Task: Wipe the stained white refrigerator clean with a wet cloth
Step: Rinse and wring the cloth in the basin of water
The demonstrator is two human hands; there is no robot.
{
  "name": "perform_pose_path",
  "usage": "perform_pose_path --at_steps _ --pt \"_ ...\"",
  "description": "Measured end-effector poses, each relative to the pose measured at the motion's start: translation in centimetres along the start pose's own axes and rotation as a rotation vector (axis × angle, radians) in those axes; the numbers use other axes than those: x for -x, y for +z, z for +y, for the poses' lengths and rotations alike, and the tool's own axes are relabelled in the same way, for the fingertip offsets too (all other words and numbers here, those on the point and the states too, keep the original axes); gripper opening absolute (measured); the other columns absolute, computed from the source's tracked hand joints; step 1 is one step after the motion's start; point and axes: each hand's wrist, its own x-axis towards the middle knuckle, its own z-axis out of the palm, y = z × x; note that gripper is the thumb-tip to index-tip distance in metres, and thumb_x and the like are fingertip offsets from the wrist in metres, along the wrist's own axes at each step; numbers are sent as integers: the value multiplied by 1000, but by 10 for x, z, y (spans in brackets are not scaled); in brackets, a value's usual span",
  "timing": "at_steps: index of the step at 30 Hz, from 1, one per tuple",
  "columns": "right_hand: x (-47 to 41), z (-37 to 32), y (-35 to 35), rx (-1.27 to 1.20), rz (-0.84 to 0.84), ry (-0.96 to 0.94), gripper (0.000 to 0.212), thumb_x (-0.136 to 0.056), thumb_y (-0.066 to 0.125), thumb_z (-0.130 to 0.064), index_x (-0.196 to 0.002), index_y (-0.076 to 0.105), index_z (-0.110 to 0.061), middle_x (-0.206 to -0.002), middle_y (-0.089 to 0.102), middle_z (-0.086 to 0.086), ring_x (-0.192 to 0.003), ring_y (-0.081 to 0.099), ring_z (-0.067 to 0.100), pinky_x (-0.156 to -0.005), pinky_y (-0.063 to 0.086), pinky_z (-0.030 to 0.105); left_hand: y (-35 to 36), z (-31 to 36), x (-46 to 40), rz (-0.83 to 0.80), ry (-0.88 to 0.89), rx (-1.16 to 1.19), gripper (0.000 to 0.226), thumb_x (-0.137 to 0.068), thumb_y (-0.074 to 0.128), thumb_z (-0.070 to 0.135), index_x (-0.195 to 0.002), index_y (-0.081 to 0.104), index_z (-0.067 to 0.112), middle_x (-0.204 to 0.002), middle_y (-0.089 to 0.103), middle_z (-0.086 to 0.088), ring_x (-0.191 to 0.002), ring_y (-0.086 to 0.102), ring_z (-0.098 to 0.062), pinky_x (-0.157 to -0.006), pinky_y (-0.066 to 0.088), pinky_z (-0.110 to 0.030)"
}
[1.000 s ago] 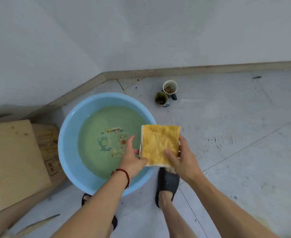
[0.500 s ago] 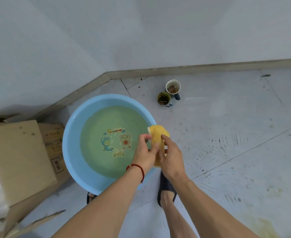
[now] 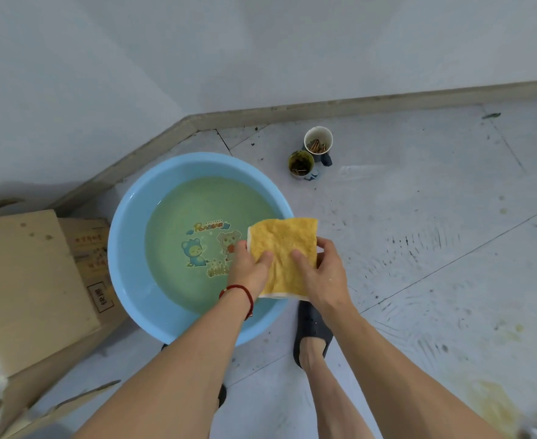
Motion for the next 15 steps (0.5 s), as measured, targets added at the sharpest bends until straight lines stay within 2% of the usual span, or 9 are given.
perform_pose_path --at_steps 2,4,5,7,8,9,10,12,15 --pt "1 3 -1 55 10 -31 22 -101 65 -33 -118 57 -24 -95 68 -12 -82 66 2 -63 49 11 4 1 4 -17 92 -3 67 -93 71 28 -148 33 25 -137 52 8 -129 52 -17 -107 43 -36" --pt "-4 5 -6 96 28 -20 18 -102 62 -34 -113 57 -21 -94 67 -11 -81 65 7 -58 46 12 8 0 8 -26 141 -1 91 -91 74 22 -159 14 30 -159 32 5 -144 36 -15 -120 31 -38" --pt "-5 5 -8 124 20 -15 19 -103 61 -35 -114 56 -20 -98 68 -7 -84 66 13 -62 47 14 8 -1 11 -28 154 -3 93 -91 73 19 -160 12 33 -162 28 4 -146 33 -16 -122 28 -39" --pt "-8 6 -11 216 -43 -46 37 -104 57 -38 -133 50 -15 -124 64 4 -108 64 25 -84 52 29 11 -6 13 18 257 -143 92 -89 72 15 -158 16 37 -158 26 -3 -143 32 -21 -120 29 -37" --pt "-6 7 -12 273 -45 -77 53 -105 55 -38 -149 39 -12 -142 53 9 -123 56 26 -99 48 33 13 -9 15 59 336 -268 90 -87 72 16 -157 20 37 -153 25 -7 -140 31 -25 -116 32 -38" --pt "-3 6 -12 311 -13 -126 64 -106 53 -36 -159 26 -12 -153 39 11 -131 47 23 -106 42 32 14 -11 17 110 421 -381 88 -86 73 19 -157 23 35 -150 24 -10 -137 31 -28 -113 34 -41" --pt "4 4 -12 340 32 -207 65 -107 51 -30 -162 20 -12 -156 30 11 -131 42 18 -106 36 27 17 -13 18 150 489 -470 85 -84 73 23 -155 28 32 -148 25 -13 -134 32 -32 -110 37 -44" --pt "15 5 -10 385 80 -371 57 -107 47 -15 -161 27 -14 -154 30 8 -129 38 13 -106 32 22 22 -17 18 156 543 -558 81 -83 74 25 -153 34 25 -145 31 -13 -129 38 -34 -107 43 -47" --pt "13 11 -5 393 -66 -358 52 -108 43 -13 -159 33 -15 -157 41 3 -139 43 17 -113 36 27 27 -13 17 -3 433 -437 79 -86 69 19 -155 32 28 -145 43 -4 -127 49 -27 -104 46 -46"
